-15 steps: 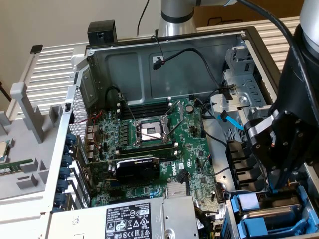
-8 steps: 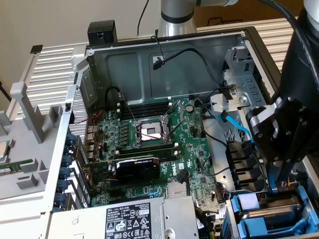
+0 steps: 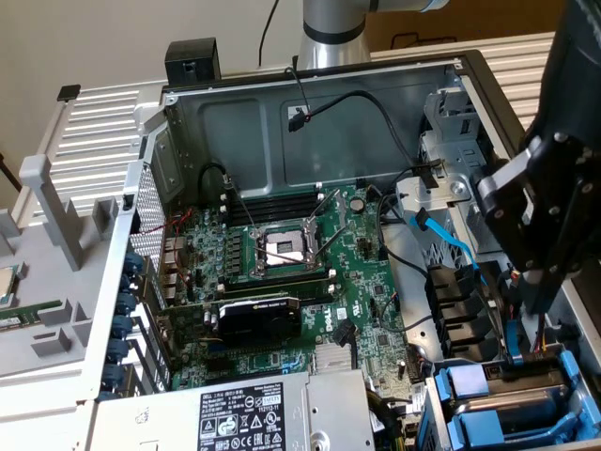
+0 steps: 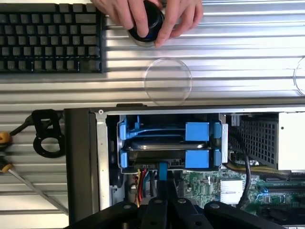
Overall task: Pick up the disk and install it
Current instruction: 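Insert the second disk wire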
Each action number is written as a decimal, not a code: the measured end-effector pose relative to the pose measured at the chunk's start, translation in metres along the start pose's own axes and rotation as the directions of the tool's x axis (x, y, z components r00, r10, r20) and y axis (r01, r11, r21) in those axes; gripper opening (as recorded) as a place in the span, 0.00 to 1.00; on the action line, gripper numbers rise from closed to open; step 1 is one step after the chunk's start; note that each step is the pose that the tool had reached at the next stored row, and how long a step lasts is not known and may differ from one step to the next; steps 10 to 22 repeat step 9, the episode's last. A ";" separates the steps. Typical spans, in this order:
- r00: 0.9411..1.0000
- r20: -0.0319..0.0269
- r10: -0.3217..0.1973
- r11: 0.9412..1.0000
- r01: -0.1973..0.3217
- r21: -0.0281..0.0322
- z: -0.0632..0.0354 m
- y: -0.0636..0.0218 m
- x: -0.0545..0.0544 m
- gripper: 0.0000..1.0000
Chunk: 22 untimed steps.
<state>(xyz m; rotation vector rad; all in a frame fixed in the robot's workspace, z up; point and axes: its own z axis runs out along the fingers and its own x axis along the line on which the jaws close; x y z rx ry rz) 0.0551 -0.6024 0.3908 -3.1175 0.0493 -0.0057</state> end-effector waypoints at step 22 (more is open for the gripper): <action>1.000 -0.001 0.001 1.000 -0.001 -0.001 -0.0041 -0.0009 0.000 0.11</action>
